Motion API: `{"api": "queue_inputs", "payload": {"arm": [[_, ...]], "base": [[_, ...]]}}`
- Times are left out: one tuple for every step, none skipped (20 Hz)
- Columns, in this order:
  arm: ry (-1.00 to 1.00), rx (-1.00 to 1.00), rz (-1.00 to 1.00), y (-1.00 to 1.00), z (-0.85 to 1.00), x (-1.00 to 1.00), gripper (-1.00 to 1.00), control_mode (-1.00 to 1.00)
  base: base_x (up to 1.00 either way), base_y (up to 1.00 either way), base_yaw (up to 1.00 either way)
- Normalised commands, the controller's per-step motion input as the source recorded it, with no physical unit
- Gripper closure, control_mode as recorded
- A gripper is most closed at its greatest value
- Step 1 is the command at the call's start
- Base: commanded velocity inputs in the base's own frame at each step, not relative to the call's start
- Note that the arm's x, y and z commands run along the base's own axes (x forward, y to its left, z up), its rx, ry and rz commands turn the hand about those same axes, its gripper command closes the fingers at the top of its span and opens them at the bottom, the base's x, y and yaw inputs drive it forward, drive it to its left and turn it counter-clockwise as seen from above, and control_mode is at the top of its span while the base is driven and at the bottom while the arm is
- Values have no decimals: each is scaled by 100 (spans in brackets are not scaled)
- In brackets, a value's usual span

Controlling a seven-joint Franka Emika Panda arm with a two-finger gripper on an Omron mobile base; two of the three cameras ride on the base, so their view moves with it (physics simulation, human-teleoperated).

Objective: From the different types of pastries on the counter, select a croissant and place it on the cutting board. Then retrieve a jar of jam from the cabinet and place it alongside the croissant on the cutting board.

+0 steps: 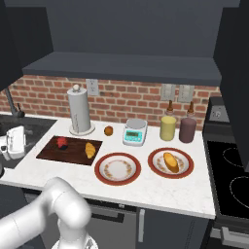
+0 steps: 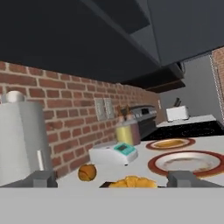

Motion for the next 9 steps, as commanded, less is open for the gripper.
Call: {"api": "queue_inputs", "payload": {"arm": [[0, -16, 7, 69, 11, -73, -100, -100], [0, -15, 7, 73, 1, -85, -100, -100], [0, -14, 6, 74, 0, -98, -100, -100], [0, -15, 6, 80, 0, -100, -100, -100], [0, -15, 7, 79, 0, -100, -100, -100], [2, -14, 8, 84, 4, -100, -100, -100], [0, -12, 9, 83, 6, -100, -100, -100], [0, -11, 9, 86, 20, -100, -100, -100], [0, -9, 10, 84, 16, -100, -100, -100]], "base": [[0, 0, 0], [0, 0, 0], [0, 0, 0], [0, 0, 0], [0, 0, 0], [0, 0, 0], [0, 0, 0], [0, 0, 0], [0, 0, 0]]}}
